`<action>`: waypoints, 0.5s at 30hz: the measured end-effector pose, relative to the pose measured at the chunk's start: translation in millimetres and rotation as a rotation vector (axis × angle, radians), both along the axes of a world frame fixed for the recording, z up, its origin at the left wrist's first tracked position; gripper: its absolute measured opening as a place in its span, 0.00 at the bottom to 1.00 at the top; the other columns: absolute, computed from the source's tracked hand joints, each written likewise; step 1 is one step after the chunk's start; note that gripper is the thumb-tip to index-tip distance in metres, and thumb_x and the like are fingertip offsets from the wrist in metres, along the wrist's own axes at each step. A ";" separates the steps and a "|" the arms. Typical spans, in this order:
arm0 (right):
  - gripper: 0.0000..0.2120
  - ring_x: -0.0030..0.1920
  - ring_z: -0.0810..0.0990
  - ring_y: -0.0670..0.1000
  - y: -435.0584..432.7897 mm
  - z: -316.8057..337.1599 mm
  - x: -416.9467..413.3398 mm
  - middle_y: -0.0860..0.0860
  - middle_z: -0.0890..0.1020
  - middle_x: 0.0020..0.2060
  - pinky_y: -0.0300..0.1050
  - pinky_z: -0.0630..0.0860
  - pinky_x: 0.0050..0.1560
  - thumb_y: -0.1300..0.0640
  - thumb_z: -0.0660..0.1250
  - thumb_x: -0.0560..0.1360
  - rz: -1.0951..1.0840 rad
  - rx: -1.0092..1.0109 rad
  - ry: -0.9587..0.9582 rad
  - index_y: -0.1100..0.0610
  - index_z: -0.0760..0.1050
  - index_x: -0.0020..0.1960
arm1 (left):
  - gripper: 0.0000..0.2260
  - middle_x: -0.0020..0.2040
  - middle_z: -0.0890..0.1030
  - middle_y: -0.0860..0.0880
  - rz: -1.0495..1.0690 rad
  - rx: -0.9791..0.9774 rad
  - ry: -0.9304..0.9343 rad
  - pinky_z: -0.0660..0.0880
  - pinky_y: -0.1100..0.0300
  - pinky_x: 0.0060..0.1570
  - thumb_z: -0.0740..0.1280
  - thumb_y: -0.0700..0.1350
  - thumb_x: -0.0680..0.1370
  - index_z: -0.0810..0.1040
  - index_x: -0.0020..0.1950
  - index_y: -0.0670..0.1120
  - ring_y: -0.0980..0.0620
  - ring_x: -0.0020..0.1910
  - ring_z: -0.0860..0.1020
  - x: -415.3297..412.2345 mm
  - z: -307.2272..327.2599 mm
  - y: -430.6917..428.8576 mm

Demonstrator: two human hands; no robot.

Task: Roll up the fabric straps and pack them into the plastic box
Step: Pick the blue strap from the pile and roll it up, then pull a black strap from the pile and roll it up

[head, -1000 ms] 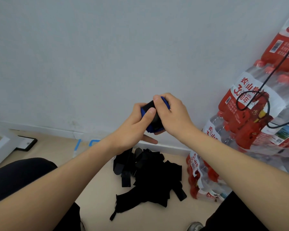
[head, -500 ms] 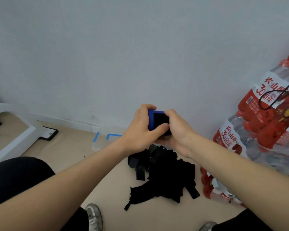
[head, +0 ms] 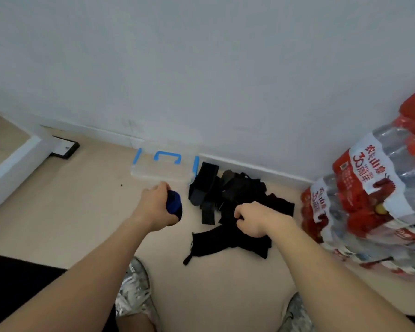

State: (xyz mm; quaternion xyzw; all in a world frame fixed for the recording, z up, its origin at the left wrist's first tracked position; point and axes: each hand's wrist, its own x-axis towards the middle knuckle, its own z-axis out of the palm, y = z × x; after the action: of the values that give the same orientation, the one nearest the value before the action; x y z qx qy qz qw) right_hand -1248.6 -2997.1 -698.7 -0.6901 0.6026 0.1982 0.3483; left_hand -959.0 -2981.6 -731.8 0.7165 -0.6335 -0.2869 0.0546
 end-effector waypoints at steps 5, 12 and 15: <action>0.09 0.44 0.81 0.48 36.3 -99.7 -45.0 0.48 0.83 0.45 0.42 0.77 0.43 0.57 0.63 0.85 -0.395 0.018 -0.118 0.52 0.83 0.55 | 0.31 0.62 0.75 0.44 0.011 0.067 -0.131 0.71 0.49 0.58 0.81 0.50 0.71 0.68 0.67 0.48 0.40 0.57 0.70 4.9 -70.3 -5.8; 0.12 0.42 0.77 0.55 32.1 -155.7 -72.8 0.53 0.80 0.42 0.46 0.73 0.42 0.53 0.68 0.82 -0.726 -0.135 -0.055 0.55 0.74 0.42 | 0.30 0.66 0.76 0.45 -0.015 0.084 -0.345 0.75 0.48 0.46 0.80 0.46 0.76 0.66 0.71 0.47 0.38 0.65 0.70 10.0 -111.2 -31.1; 0.12 0.42 0.79 0.50 17.3 -161.7 -66.5 0.51 0.81 0.46 0.43 0.71 0.35 0.46 0.72 0.80 -0.790 -0.198 -0.126 0.54 0.75 0.53 | 0.32 0.71 0.72 0.40 -0.010 0.114 -0.378 0.74 0.46 0.60 0.78 0.40 0.78 0.64 0.76 0.43 0.34 0.67 0.70 13.0 -124.8 -42.8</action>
State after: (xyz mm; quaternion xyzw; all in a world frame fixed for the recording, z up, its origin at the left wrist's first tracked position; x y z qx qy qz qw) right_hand -1315.2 -2979.8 -860.4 -0.4465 0.8149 -0.0526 0.3657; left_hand -946.0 -3024.4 -856.6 0.7563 -0.6189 -0.1830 -0.1073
